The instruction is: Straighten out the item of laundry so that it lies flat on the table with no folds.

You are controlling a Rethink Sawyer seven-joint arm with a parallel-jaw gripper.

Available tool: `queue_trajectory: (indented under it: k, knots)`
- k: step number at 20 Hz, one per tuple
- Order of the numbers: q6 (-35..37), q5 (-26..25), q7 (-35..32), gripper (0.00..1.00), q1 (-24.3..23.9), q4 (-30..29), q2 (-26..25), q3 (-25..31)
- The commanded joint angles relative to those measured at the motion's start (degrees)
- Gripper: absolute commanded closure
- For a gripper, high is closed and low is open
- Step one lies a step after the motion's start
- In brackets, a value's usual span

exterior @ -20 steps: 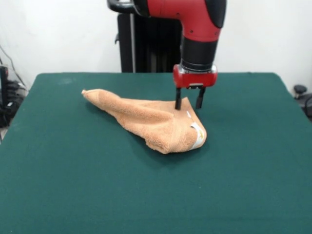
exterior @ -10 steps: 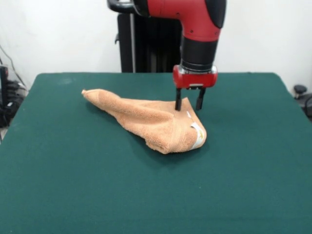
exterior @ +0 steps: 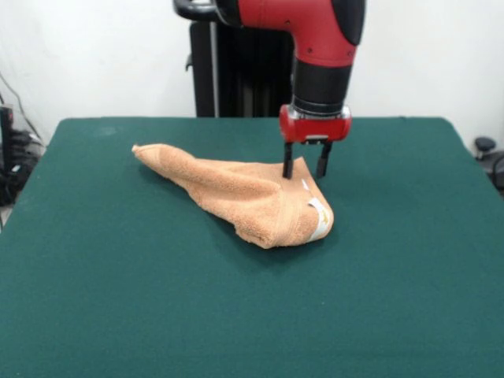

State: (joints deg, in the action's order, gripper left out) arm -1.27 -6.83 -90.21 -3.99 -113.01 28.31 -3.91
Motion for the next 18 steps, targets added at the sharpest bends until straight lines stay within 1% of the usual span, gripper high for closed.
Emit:
queue_trajectory:
  k: [1, 5, 7, 10, 16, 18]
  knots:
    - [-1.87, 1.74, -12.21, 0.00, 2.51, -1.39, -0.37, 0.10]
    - [-1.93, 2.07, -12.49, 0.00, 3.64, -1.38, -0.40, -1.35]
    - [-3.85, 1.11, -12.22, 0.00, 3.33, -1.32, -0.44, -1.01]
    - [-4.11, 1.09, -12.47, 0.00, 3.09, -1.66, -0.79, -1.01]
    - [-2.55, 0.55, -11.44, 0.00, 3.24, -1.84, -0.71, -1.41]
    - [-3.22, 0.91, -11.90, 0.00, 4.00, -1.88, -0.92, -2.25]
